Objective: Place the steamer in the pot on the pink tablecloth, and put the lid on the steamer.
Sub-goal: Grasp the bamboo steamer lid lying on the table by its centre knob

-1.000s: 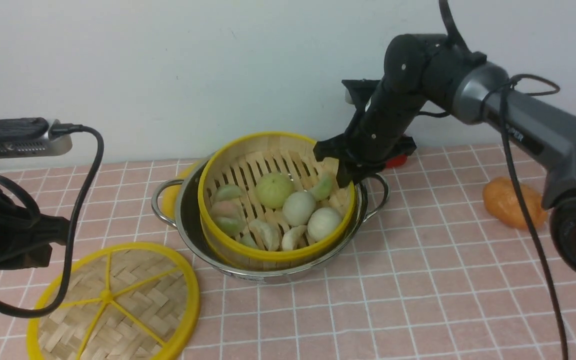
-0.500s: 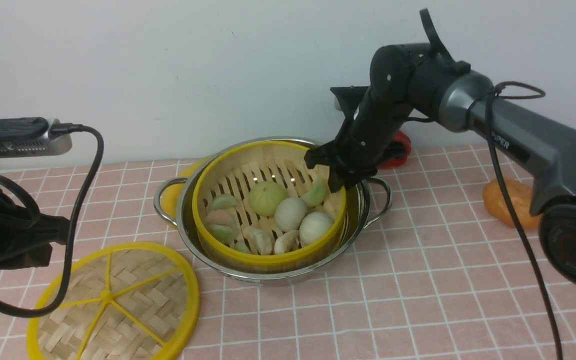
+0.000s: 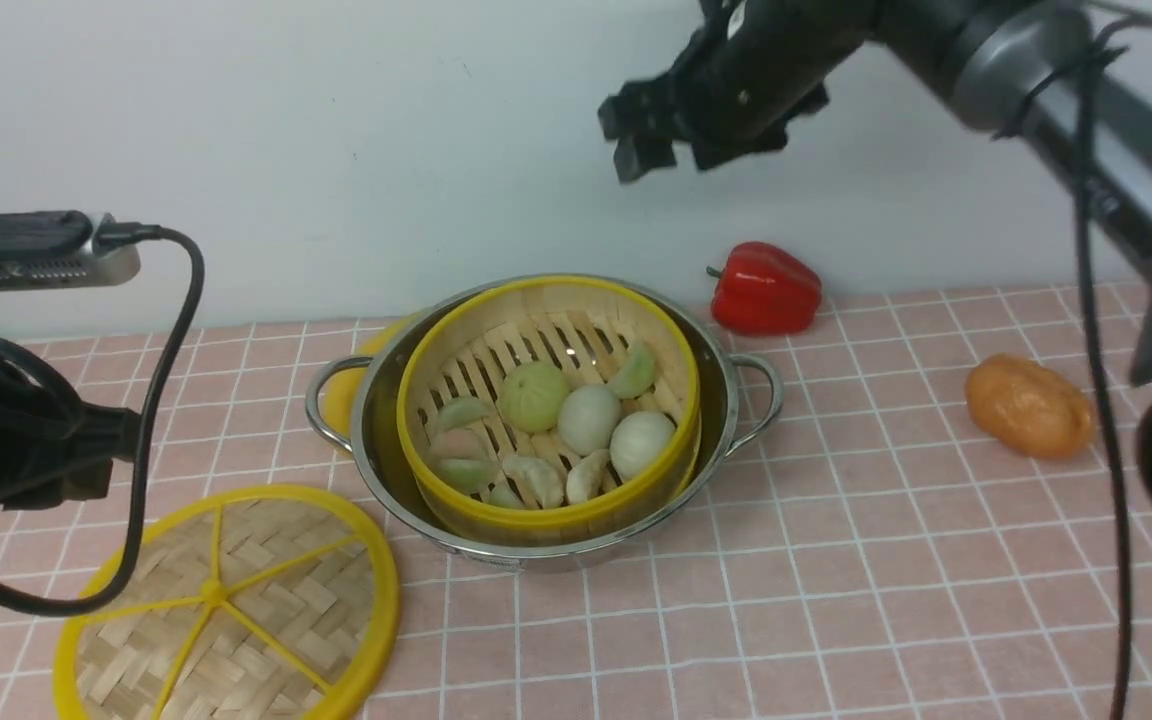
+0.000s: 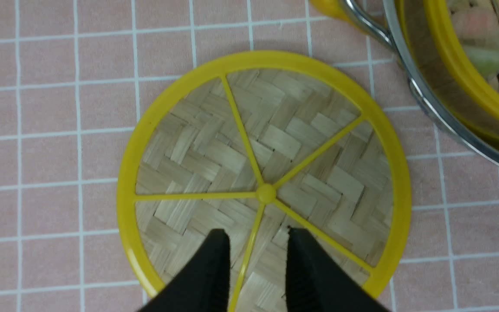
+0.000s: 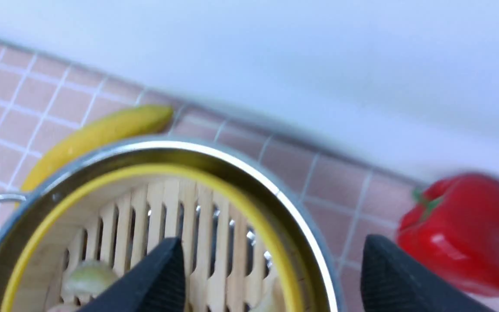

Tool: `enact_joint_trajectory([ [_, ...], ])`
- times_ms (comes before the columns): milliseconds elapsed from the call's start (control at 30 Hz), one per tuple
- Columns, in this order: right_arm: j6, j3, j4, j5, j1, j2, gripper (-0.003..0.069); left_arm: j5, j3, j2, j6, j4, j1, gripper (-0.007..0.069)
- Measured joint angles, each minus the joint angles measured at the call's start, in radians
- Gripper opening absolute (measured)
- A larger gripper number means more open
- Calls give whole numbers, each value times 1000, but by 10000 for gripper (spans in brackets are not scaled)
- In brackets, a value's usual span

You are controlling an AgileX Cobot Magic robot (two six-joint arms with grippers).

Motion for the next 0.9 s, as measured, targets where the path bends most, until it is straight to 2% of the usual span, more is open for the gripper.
enact_joint_trajectory([
  [167, -4, 0, 0, 1, -1, -158, 540, -19, 0, 66, 0, -14, 0, 259],
  [267, -4, 0, 27, 1, -1, -240, 541, -25, 0, 105, 0, -14, 0, 269],
  [400, -33, 75, 93, -5, -1, -469, 542, -47, 0, 188, 0, -15, 0, 274],
  [567, -77, 294, 105, -8, -1, -746, 542, -77, 0, 275, 0, -33, 0, 274],
  [633, -106, 460, 104, -8, -1, -896, 542, -97, 0, 322, 4, -64, 0, 274],
  [900, -116, 850, 60, 4, -1, -1245, 542, -120, 0, 414, 63, -136, 0, 274],
])
